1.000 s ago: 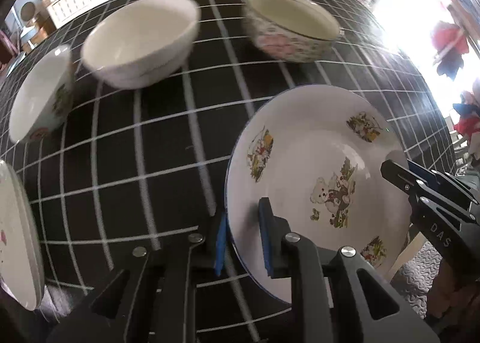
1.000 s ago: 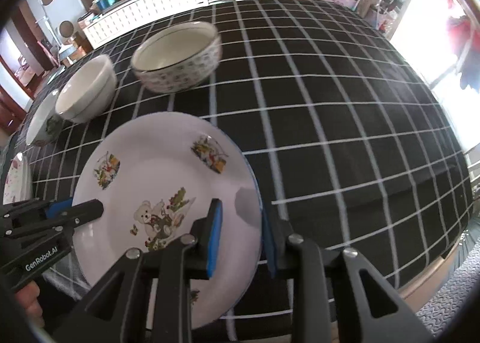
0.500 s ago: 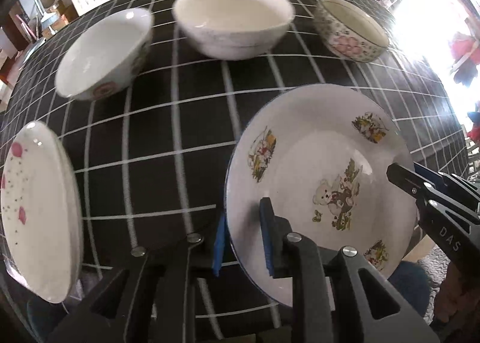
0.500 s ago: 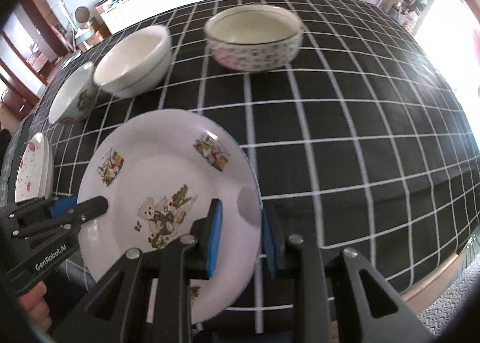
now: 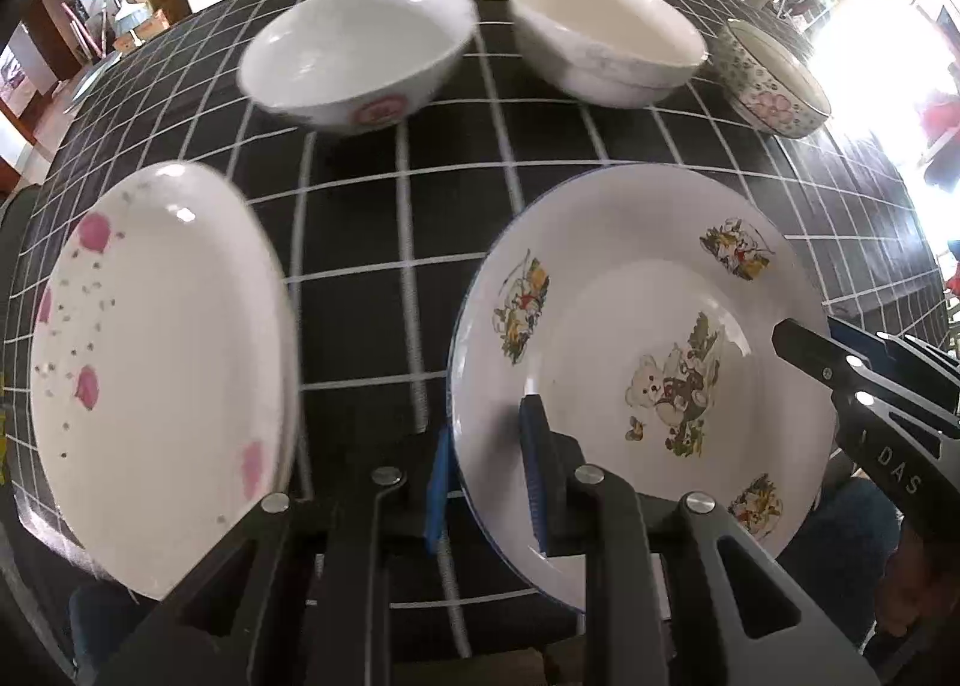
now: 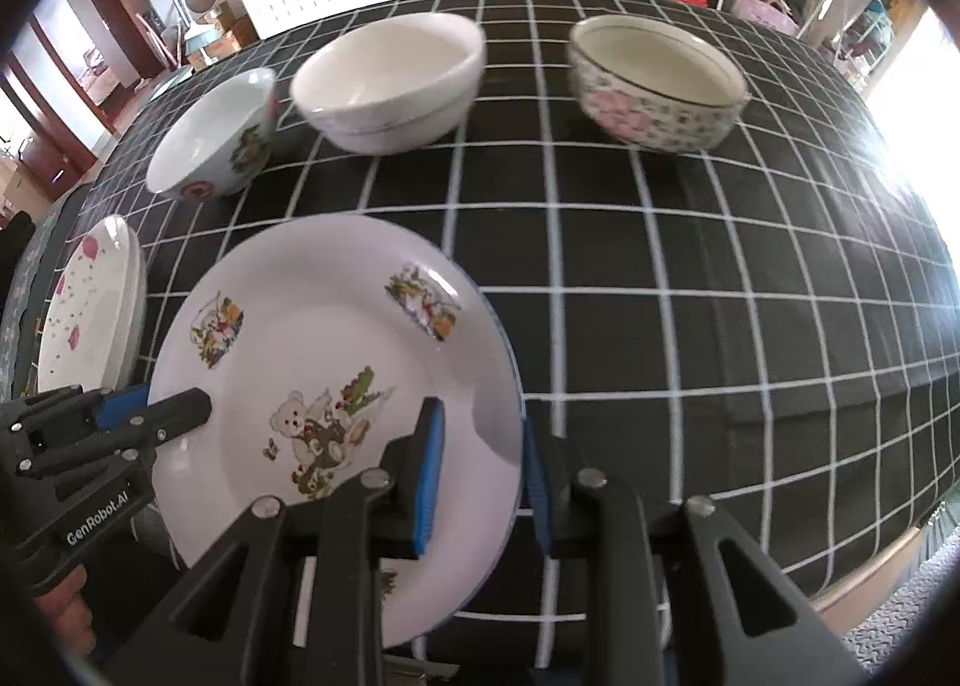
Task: Organize plates and bowls
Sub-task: 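Carry the bear-print plate over the stacked pink-spotted plate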
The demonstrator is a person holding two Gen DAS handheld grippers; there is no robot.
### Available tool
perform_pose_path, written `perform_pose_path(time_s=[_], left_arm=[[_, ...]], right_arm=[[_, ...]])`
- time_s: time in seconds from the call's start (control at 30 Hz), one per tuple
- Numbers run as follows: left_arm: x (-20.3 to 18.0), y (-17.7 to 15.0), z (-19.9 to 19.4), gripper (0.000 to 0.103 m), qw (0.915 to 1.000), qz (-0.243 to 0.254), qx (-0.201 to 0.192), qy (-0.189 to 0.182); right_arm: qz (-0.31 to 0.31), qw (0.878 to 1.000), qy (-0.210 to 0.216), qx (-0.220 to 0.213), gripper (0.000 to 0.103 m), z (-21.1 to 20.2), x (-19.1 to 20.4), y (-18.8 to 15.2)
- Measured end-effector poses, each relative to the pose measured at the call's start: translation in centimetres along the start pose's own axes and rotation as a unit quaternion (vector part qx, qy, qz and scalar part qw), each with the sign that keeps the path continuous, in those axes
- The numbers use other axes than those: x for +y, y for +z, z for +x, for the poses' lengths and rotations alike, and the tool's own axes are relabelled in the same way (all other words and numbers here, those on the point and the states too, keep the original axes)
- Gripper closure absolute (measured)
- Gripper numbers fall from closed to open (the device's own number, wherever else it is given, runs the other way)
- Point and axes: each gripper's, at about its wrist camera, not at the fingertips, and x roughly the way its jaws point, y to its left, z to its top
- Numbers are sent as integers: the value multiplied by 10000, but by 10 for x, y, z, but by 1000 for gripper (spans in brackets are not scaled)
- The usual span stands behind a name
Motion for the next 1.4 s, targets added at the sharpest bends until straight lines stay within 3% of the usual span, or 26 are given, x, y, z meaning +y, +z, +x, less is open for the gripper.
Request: perform_pose_path(time_s=[0.33,0.47,0.63,1.0,1.4], left_arm=[[33,-21,-15,83,9999,3,-113,48],[21,-22,-27,83,9997,-77,-219,-65],[29,-25,-61,83,9992,-6,-390,-83],[94,-41,-103,83,9970,-400,-649,155],[168,-53,-99,83,9935,-941,-535,348]], right_arm=[[173,9995,215,-147,73,-9,20,-1],[259,9992,214,-197,73,-19,27,0],[306,9989,229,-260,73,-29,38,5],[-108,9985,436,-301,73,-33,107,13],[-677,9964,492,-99,73,-8,178,22]])
